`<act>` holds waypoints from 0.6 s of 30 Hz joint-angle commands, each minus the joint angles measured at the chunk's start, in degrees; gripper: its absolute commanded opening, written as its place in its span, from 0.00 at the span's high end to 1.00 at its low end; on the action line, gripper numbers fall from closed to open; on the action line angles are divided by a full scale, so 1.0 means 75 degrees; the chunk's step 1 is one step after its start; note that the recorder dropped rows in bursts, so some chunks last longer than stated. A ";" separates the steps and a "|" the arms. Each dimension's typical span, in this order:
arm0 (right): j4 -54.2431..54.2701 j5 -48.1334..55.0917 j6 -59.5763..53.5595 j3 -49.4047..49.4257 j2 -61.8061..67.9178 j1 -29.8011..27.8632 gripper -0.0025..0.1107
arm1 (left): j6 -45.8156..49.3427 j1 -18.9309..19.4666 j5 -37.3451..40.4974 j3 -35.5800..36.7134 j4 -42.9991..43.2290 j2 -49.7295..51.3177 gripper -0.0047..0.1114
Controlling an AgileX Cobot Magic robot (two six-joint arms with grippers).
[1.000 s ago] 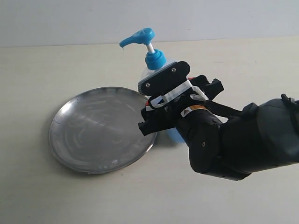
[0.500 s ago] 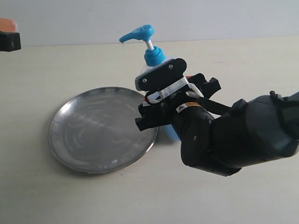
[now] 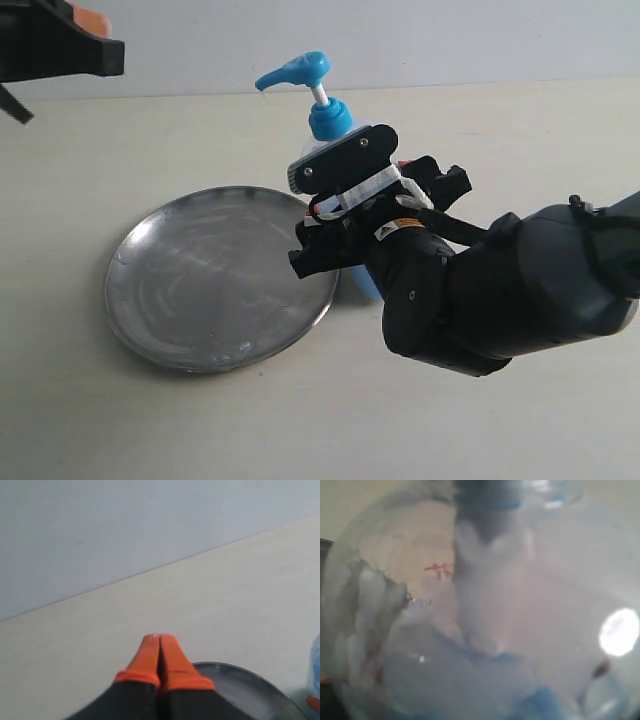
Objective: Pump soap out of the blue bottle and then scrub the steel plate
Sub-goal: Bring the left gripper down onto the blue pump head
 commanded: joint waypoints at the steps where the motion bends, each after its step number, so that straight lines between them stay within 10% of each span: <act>1: -0.0007 0.0253 -0.0112 -0.0018 0.0093 -0.0028 0.98 | 0.0059 -0.0043 0.0207 -0.0549 -0.0084 0.0497 0.96; 18: -0.0154 0.0473 -0.0112 -0.0034 0.0093 -0.0028 0.98 | 0.0684 -0.0647 0.0659 -0.1438 -0.0084 0.0900 0.96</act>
